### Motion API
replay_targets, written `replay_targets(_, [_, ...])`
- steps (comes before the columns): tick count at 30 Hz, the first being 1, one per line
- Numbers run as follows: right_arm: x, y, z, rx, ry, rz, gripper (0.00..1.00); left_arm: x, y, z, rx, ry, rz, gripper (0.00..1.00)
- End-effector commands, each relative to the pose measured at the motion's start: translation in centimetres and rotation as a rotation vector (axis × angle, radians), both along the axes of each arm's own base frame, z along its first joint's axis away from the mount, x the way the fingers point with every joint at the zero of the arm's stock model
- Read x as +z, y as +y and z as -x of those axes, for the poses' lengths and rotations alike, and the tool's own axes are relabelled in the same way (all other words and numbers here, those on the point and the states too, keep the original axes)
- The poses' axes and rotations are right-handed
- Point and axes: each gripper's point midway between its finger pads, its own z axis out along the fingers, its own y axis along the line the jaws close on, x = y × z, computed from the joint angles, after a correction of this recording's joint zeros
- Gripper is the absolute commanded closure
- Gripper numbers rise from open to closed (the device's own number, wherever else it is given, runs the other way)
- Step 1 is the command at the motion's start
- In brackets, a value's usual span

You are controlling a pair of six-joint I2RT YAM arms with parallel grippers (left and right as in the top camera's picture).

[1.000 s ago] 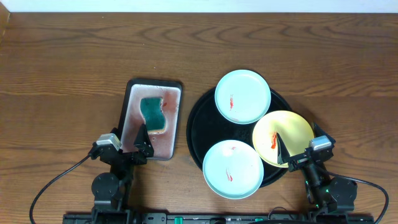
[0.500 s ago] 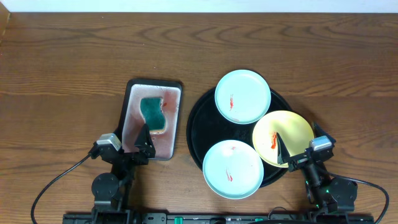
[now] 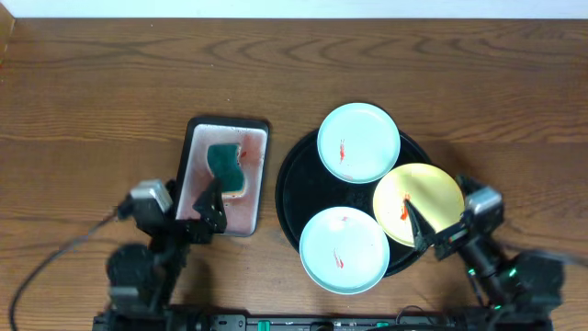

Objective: Clean dirty plates on tray and stack at the side
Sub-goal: 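Reach left gripper into soapy tray and grasp the green sponge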

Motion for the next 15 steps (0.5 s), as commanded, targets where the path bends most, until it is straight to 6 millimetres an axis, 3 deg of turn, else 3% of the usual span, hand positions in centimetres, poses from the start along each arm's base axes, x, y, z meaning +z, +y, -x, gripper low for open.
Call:
replay_targets(1, [3.5,0.6,-1.3,0.042,0.108,-0.017,0.01,2.5,-0.6,-1.0,-0.051,0.144,-0.07,0.08])
replay_targets(5, [4.7,0.6,-3.2,0.046,0.331,-0.026,0.01,3.3,-0.6,-1.9,-0.072,0.405,-0.095,0.08])
replay_targets(9, [5.2,0.6,-4.7,0.06,0.487,0.007,0.01,2.0,-0.6,-2.7,-0.092,0.653,-0.118,0.08])
replay_targets(10, [5.4,0.8,-5.6,0.065,0.522,-0.01,0.01,0.6,-0.6,-3.0,-0.098,0.746,-0.121,0.08])
replay_targets(15, [4.4,1.7,-6.5,0.079,0.647,-0.123,0.01,-3.9,-1.3,-3.6,-0.133,0.952,-0.087,0.08])
